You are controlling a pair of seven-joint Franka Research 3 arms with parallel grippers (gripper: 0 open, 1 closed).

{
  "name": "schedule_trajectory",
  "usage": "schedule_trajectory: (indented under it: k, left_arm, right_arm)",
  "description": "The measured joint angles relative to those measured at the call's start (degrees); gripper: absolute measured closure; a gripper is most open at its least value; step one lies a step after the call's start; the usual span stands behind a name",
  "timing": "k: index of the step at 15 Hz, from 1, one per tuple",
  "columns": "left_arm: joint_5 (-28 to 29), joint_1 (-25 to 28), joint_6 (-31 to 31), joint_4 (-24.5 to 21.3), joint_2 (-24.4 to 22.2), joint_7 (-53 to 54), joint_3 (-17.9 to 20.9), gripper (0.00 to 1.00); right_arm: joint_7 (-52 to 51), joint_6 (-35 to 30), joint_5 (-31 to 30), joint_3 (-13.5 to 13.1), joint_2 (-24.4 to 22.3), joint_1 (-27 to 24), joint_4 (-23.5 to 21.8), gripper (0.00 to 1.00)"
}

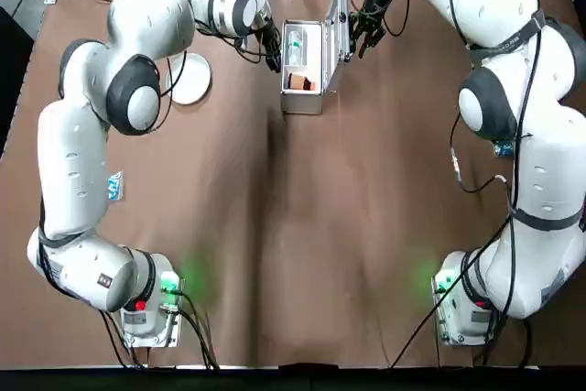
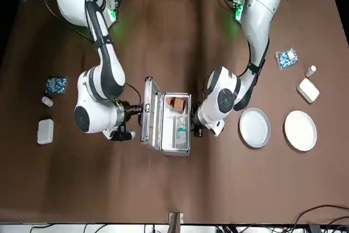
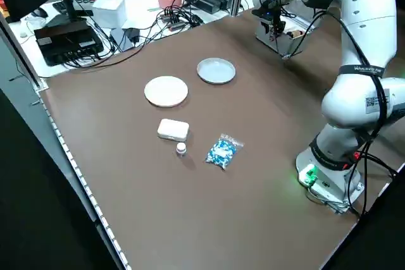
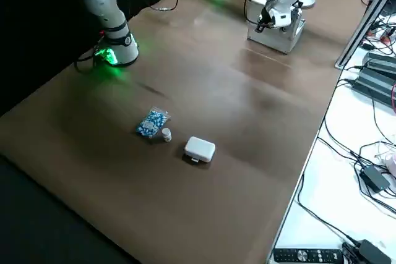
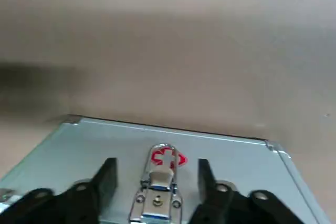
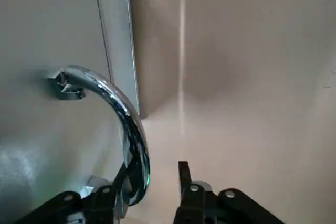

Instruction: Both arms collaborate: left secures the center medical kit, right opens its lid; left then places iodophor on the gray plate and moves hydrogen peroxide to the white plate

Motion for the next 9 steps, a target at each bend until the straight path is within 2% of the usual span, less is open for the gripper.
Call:
schedule_trajectory:
  k: [3,6,9]
  left_arm:
    - [0.2,0.1,-2.9,0.6,-0.7,-0.2,0.0,0.03]
    - [1.7,1.3,-7.7,0.9,-2.9,-0.6,0.4,0.0]
    - [2.3,1.7,-11.4,1.2,-4.7,-0.6,0.5,0.0]
  right_arm:
    - [-2.2,-0.7,2.1,0.0,0.0,-0.6,0.0,0.54]
    - [-6.0,-3.3,6.1,-0.1,0.0,-2.3,0.2,0.52]
    - [-8.1,-4.9,7.2,-0.1,0.0,-3.6,0.2,0.52]
